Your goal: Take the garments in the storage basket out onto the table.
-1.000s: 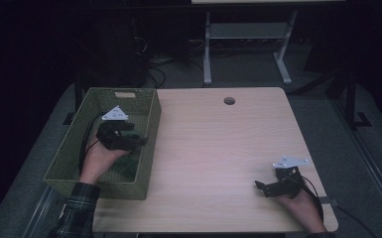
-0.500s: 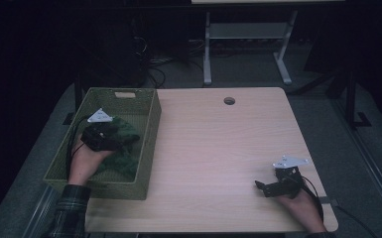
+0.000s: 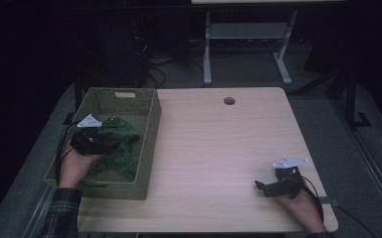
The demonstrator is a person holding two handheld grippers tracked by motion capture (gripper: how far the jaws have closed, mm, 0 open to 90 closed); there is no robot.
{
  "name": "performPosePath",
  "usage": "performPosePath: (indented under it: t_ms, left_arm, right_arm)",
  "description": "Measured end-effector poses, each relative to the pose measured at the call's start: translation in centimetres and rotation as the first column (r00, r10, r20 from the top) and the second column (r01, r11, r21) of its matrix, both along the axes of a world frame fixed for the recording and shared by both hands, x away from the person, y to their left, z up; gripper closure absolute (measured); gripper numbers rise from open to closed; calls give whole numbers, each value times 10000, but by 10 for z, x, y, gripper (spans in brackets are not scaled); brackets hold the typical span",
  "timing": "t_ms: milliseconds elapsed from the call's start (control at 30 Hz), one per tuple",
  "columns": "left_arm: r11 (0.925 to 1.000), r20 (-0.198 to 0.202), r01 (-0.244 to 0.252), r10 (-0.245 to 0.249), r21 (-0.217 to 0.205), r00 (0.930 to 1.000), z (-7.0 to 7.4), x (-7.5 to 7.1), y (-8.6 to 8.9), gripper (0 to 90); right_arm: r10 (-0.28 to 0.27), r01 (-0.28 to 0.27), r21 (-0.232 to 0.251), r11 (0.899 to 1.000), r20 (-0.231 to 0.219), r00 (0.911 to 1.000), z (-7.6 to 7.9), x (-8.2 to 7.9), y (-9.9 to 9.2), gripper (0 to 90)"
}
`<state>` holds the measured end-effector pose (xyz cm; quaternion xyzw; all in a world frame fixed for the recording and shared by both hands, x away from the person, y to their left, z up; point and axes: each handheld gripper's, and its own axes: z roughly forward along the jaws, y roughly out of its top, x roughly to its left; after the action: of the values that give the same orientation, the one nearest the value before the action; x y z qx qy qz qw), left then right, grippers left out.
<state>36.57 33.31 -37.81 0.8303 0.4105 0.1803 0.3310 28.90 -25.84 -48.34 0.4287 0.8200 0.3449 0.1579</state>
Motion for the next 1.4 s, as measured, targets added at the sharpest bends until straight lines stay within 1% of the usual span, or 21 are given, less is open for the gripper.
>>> performPosePath:
  t_ms: [167,467,533,600,700,767,867,933,1033,1133,1233,1300,1400]
  left_arm:
    - [9995,-237,41,-34,307,9997,-6,3,4,449]
    - [9978,-564,118,-82,647,9984,-17,6,3,473]
    - [9963,-666,60,-2,859,9978,-20,7,2,474]
    - [9934,-765,76,12,1149,9971,-22,8,0,475]
    - [9895,-898,51,80,1446,9959,-25,9,-3,482]
    - [9875,-1013,98,62,1573,9948,-27,9,-4,496]
    - [9851,-1084,25,164,1721,9940,-28,10,-5,522]
    - [9844,-1153,-4,210,1759,9931,-29,10,-5,552]
    - [9833,-1284,-43,280,1819,9913,-29,10,-5,626]
    - [9851,-1468,-117,373,1713,9885,-28,10,-4,722]
    - [9883,-1766,-231,500,1510,9830,-28,11,-4,795]
    - [9892,-1888,-295,565,1432,9804,-28,11,-3,816]
    - [9907,-1888,-371,616,1305,9801,-26,10,-2,830]
  right_arm:
    - [-1,1,-2,10000,3,10000,0,0,0,7]
    - [-2,2,1,10000,6,10000,0,0,0,7]
    - [-3,3,4,10000,1,10000,0,0,0,8]
    - [0,0,2,10000,6,10000,0,0,0,7]
    - [2,-2,2,10000,3,10000,0,0,0,7]
    - [3,-3,2,10000,3,10000,0,0,0,7]
    - [5,-5,0,10000,10,10000,0,0,0,7]
    - [3,-3,1,10000,6,10000,0,0,0,7]
    - [2,-2,-3,10000,5,10000,0,0,0,7]
    - [2,-2,3,10000,2,10000,0,0,0,7]
    - [3,-3,-3,10000,8,10000,0,0,0,7]
    - [2,-2,3,10000,3,10000,0,0,0,7]
    - [3,-3,1,10000,4,10000,0,0,0,7]
